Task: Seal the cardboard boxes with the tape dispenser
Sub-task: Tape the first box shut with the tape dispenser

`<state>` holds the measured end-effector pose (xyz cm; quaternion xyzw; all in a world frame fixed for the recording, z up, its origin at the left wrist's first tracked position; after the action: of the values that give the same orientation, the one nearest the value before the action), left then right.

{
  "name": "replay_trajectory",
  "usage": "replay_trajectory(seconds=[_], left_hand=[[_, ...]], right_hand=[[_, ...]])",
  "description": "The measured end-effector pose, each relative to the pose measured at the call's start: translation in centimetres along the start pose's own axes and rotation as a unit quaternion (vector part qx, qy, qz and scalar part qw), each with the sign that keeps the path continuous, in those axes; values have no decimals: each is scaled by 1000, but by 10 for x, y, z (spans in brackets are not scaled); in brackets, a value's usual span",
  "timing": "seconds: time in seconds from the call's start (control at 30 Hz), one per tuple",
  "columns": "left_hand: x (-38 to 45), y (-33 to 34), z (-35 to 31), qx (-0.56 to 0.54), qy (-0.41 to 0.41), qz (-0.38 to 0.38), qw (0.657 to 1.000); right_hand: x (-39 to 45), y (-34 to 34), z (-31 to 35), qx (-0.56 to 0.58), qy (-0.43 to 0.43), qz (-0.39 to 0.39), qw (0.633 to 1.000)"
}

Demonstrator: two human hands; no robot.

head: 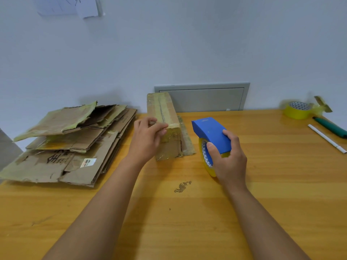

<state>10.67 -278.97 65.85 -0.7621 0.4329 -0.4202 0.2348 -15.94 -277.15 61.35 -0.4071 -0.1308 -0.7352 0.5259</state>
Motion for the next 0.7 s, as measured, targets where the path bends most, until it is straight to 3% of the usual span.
replay_trajectory(seconds=[0.1,0.37,0.47,0.7], left_hand=[[-1,1,7,15,4,7,1000],[0,-8,0,63,7,-79,995],[-2,-6,-2,68,19,-76,995],[0,-6,9,-86,-44,-2,995]], right_hand=[[0,1,0,1,3,-3,1000],[0,1,0,5,7,-4,1000],[0,0,-1,5,4,-4,1000],[0,1,-2,3,8,1,1000]])
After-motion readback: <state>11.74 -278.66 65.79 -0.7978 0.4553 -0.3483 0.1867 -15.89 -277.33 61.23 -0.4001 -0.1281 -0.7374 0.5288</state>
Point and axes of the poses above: each hand's wrist, its own x-axis towards the middle knuckle, its own y-axis out of the palm, z = x × y, the point moved 8 cm from there along x, towards the middle knuckle, and after that the axes turned 15 degrees about -y, right-handed, at the moved point
